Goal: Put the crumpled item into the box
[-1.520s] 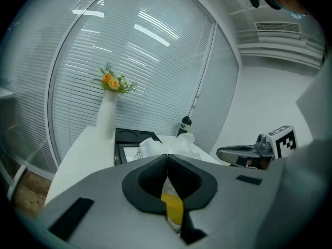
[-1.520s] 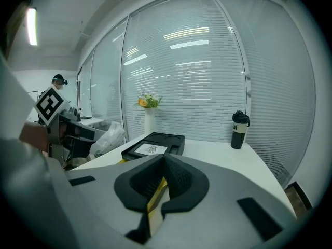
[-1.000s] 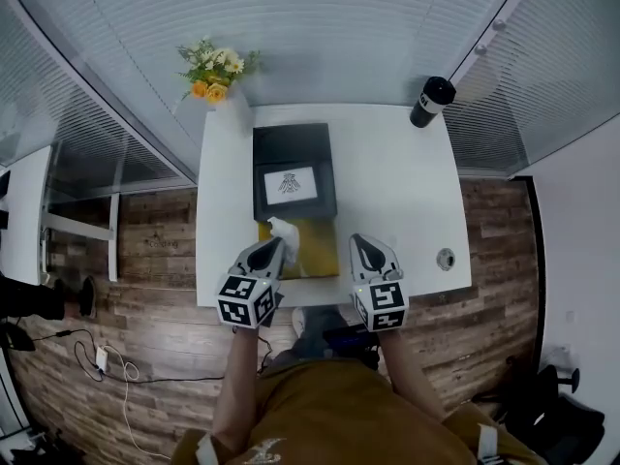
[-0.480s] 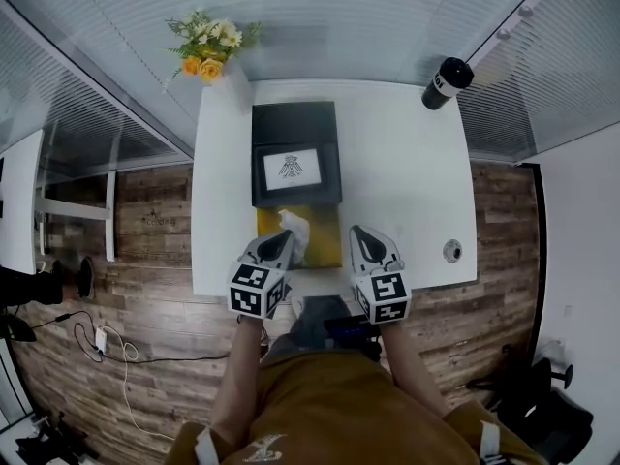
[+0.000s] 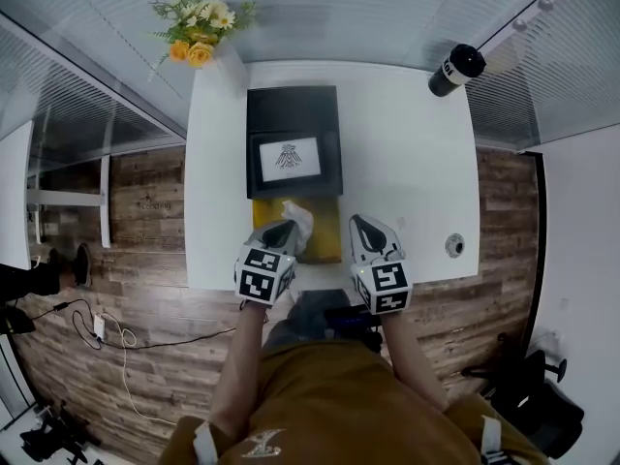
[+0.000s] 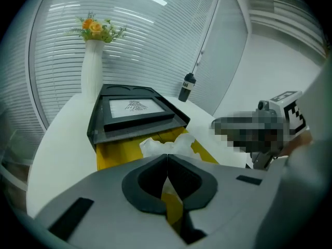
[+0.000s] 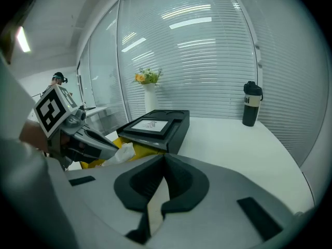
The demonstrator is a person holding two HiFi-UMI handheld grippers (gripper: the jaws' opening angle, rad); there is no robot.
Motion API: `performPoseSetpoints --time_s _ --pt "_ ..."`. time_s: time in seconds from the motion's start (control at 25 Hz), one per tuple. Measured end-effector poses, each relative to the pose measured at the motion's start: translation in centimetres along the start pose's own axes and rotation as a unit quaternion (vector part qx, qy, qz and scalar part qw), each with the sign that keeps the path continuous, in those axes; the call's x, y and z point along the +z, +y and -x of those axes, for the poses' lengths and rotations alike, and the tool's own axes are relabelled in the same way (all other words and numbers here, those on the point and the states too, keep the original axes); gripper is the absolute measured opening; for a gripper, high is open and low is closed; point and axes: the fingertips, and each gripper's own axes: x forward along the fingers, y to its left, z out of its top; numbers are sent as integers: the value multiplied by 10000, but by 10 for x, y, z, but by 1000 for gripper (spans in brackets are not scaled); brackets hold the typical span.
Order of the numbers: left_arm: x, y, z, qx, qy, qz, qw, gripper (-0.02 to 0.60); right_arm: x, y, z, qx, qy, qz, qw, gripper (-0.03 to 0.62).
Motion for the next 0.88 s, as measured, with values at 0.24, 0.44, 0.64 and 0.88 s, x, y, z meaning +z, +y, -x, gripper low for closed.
performPoseSetpoints --time_s 0.24,0.44,0.64,0.88 --pt "-8 -3 -17 30 520 -287 9982 26 -5 -3 -6 1 99 -12 9999 12" --pt "-13 -5 -23 -41 706 -289 9971 26 -6 -11 -7 -33 135 -69 9999 12" --pt "-16 -5 -28 -65 806 -284 9963 28 -1 -13 -10 -10 96 -77 9999 12" --pt "-16 -6 -27 -57 797 -313 9963 29 0 -11 -8 25 92 -91 9999 12"
